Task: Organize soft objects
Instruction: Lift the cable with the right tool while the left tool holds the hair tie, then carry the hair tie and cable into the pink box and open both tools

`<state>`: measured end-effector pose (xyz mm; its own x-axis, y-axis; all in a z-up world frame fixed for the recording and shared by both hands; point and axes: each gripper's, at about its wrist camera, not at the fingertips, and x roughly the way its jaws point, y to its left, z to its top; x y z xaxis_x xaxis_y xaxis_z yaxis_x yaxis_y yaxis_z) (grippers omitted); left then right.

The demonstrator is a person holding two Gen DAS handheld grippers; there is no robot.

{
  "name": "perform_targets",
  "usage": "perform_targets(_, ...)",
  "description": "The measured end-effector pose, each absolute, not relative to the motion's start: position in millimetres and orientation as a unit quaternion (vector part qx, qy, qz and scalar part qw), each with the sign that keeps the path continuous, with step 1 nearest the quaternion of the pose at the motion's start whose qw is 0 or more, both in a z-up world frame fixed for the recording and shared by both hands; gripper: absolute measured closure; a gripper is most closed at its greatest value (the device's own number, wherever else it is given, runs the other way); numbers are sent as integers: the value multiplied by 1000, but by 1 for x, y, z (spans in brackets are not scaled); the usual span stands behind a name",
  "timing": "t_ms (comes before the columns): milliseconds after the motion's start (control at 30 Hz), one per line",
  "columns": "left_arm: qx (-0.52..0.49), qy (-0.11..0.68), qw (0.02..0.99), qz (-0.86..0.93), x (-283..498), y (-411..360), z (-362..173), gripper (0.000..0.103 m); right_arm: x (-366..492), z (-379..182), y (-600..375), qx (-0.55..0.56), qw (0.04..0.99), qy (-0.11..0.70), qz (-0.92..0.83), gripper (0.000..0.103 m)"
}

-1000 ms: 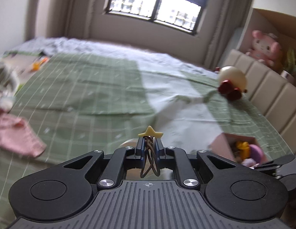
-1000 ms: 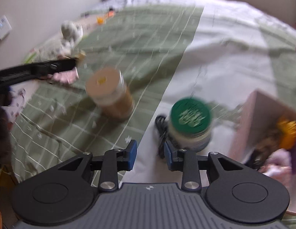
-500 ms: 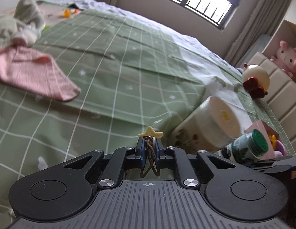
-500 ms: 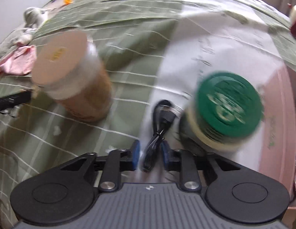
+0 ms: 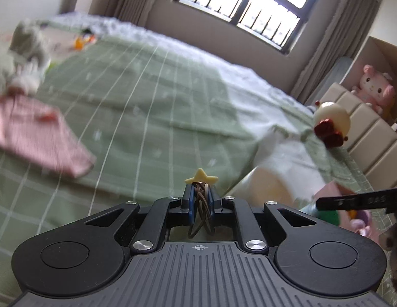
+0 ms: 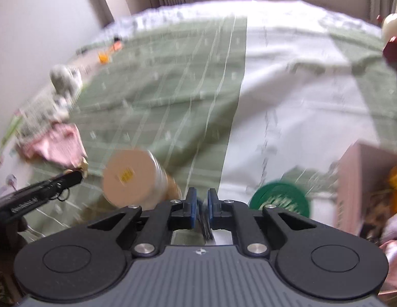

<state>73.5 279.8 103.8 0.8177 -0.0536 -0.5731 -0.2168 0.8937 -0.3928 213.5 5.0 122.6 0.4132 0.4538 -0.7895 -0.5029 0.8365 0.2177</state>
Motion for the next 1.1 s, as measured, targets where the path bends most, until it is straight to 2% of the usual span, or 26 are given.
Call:
perform_targets(100, -213, 279, 936, 42, 77, 265, 137, 90, 208, 153, -13, -22, 852, 435, 290, 94)
perform_targets(200, -205, 270, 940, 35, 80, 249, 159, 90, 201, 157, -19, -46, 838, 444, 314, 91)
perform_targets(267, -198, 271, 941, 36, 79, 241, 161, 90, 191, 144, -16, -77, 832, 446, 320, 80)
perform_targets(300, -197, 274, 940, 36, 78, 238, 159, 90, 187, 135, -13, -92, 829, 447, 325, 70)
perform_targets(333, -198, 279, 939, 35, 78, 238, 154, 90, 183, 123, -9, -102, 824, 449, 330, 64)
perform_targets(500, -220, 310, 924, 40, 73, 252, 117, 90, 175, 62, 28, -171, 804, 465, 330, 63)
perform_targets(667, -232, 325, 916, 36, 67, 273, 84, 90, 200, 34, 57, -189, 792, 492, 309, 64)
perform_targets(800, -250, 329, 910, 33, 67, 287, 60, 90, 215, 18, 72, -184, 779, 517, 304, 71)
perform_targets(967, -263, 335, 904, 42, 71, 300, 43, 90, 206, 39, 70, -193, 797, 488, 301, 72)
perform_targets(1100, -255, 317, 912, 49, 75, 298, 66, 90, 211, 85, 49, -151, 814, 471, 305, 72)
